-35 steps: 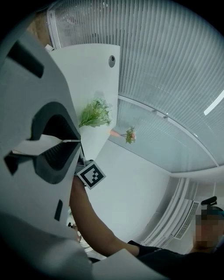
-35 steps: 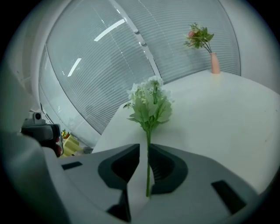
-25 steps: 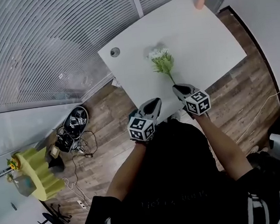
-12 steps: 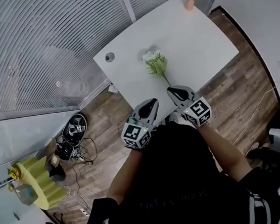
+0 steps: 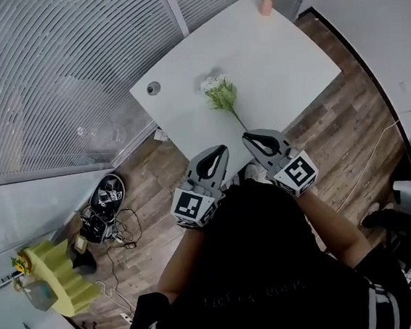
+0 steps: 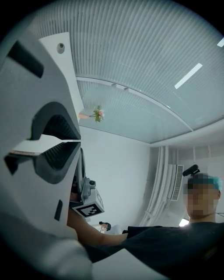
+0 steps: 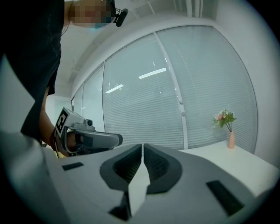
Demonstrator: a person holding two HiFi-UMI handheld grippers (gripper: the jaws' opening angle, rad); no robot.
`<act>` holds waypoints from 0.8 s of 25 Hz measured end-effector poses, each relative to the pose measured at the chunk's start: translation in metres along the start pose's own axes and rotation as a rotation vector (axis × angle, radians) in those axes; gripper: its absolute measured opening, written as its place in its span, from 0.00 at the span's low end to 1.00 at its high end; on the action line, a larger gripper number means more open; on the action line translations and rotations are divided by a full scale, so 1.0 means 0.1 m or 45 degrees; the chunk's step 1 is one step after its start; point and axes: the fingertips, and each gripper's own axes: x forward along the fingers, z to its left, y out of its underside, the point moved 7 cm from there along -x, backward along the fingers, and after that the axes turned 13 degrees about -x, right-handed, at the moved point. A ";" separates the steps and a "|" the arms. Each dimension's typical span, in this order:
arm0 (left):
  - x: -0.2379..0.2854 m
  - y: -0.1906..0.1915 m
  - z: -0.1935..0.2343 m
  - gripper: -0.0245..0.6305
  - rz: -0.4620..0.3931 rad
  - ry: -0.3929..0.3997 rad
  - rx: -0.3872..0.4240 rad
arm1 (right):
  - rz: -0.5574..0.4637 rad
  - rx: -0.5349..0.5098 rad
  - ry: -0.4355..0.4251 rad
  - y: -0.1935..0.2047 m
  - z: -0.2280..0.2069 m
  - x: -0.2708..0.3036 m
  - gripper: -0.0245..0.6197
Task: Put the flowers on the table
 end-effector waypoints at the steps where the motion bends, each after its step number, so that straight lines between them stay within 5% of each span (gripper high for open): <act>1: -0.02 -0.06 -0.04 0.08 -0.009 0.003 0.025 | -0.013 -0.021 -0.002 -0.06 0.02 -0.03 0.10; 7: -0.04 -0.29 -0.20 0.08 -0.022 -0.010 0.117 | -0.149 -0.095 -0.034 -0.47 0.10 -0.17 0.10; 16: -0.13 -0.51 -0.26 0.08 -0.189 0.029 0.103 | -0.228 -0.155 0.020 -0.73 0.17 -0.26 0.10; 20: -0.18 -0.60 -0.27 0.08 -0.161 -0.012 0.105 | -0.272 -0.136 0.021 -0.81 0.17 -0.27 0.10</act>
